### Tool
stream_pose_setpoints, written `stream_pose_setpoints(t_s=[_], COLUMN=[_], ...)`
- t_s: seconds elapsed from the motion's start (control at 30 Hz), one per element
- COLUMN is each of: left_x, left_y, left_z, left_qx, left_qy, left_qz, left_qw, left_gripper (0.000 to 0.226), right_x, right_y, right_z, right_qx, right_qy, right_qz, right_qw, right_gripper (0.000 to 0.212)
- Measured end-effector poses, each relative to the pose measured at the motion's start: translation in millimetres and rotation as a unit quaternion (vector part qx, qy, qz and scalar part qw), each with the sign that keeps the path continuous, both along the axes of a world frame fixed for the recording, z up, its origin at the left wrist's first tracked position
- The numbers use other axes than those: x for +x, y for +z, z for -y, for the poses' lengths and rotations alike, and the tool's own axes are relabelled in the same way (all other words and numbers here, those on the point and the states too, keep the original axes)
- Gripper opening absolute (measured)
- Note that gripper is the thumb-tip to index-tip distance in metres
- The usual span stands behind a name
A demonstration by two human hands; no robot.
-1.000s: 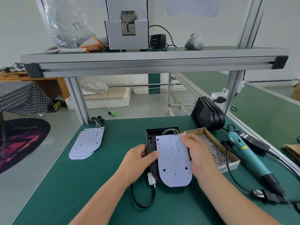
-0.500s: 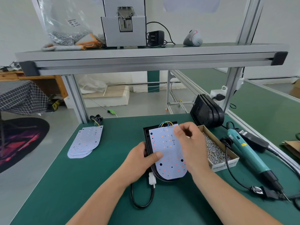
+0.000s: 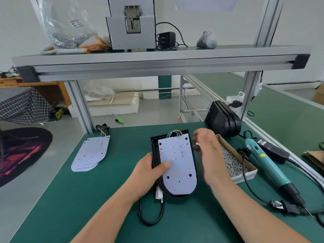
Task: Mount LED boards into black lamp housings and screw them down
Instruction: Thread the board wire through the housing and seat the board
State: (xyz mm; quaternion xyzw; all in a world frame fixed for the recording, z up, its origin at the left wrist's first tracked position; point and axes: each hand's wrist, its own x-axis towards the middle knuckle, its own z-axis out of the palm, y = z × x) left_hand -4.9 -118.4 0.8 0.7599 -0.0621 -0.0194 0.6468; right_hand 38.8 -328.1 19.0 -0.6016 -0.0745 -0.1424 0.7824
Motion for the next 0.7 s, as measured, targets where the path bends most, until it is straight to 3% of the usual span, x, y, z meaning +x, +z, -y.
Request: stream_pose_setpoints(t_s=[0.07,0.27,0.4,0.57,0.7], left_x=[-0.8,-4.2,-4.4,-3.5,-0.3], left_y=[0.7,4.7,3.7,0.3,-0.3], left_z=[-1.2,0.2,0.2,-0.7,0.5], left_qx=[-0.014,0.017,0.026,0.002,-0.009], left_qy=[-0.013,-0.067,-0.069,-0.023,0.053], left_qz=[-0.003,0.002,0.004,0.007,0.028], left_qw=[1.0,0.998,0.997,1.0,0.998], left_gripper=[0.046,0.045,0.048,0.045,0.045], right_x=[5.5,2.7,0.0,2.9,-3.0], right_y=[-2.8,-8.4,-10.1,-10.4,-7.2], right_z=[5.7,8.7,5.4,7.3,22.2], right_qx=[0.048,-0.092,-0.131,-0.075,-0.147], right_qy=[-0.007,0.24,0.211,0.148,0.192], right_qz=[-0.022,-0.046,-0.059,-0.059,-0.013], right_qw=[0.999,0.965,0.967,0.984,0.97], right_gripper=[0.022,0.038,0.031,0.029,0.045])
